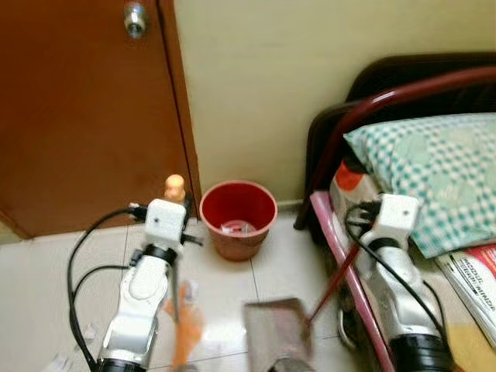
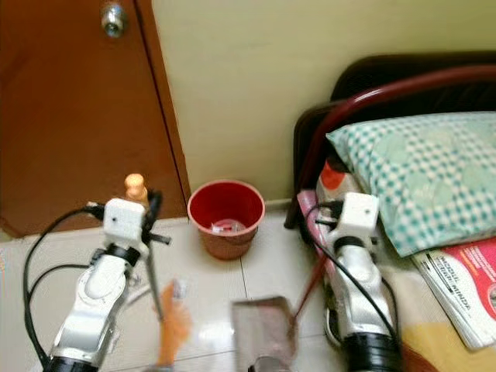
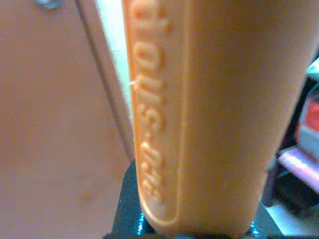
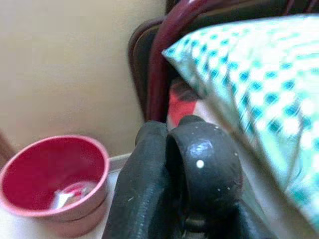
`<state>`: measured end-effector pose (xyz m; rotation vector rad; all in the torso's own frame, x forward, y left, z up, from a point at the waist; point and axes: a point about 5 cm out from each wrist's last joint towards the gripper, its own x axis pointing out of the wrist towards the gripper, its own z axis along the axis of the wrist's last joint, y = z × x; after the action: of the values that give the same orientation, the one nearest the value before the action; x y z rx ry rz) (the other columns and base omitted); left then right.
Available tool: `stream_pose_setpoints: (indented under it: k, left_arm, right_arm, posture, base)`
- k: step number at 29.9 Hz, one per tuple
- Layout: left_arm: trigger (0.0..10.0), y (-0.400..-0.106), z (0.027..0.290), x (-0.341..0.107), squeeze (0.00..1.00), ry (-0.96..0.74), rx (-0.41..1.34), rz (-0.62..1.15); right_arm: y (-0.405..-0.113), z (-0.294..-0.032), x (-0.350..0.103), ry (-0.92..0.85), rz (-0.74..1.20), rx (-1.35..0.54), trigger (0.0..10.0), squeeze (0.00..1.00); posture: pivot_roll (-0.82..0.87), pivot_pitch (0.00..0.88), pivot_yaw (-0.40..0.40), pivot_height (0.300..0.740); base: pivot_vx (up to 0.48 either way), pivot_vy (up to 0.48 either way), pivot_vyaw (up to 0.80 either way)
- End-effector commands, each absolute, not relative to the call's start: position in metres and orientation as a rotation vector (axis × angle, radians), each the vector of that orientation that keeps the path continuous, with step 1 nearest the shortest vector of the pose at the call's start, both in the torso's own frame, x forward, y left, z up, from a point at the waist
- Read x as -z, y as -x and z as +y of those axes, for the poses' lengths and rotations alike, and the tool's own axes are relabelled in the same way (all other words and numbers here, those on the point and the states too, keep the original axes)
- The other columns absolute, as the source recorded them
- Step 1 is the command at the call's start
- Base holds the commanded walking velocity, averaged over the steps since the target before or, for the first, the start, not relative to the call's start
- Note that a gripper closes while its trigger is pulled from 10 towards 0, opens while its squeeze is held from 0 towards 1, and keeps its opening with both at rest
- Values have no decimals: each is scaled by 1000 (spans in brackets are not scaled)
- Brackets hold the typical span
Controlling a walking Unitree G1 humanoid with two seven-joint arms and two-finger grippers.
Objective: Sweep floor
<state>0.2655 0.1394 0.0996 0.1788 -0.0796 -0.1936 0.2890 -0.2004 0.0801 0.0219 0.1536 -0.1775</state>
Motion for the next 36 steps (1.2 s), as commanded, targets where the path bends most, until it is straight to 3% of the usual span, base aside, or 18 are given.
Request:
stream_pose_setpoints:
  k: [1, 9, 36]
  left_arm:
    - [10000, -266, 147, -107, 0, -193, 173, -111]
    - [10000, -265, 148, -106, 0, -181, 166, -104]
    - [10000, -275, 134, -122, 0, -246, 257, -142]
  right_arm:
    - [-293, -188, -87, -37, 123, 149, 10000, 0]
    - [-292, -187, -85, -36, 131, 139, 10000, 0]
    - [-319, -187, -90, 41, 85, 188, 10000, 0]
  posture:
    - [-23, 76, -34, 740]
    - [-21, 81, -33, 740]
    - [1, 132, 1, 740]
  base:
    - [274, 319, -538]
    - [135, 318, -185]
    - [0, 0, 0]
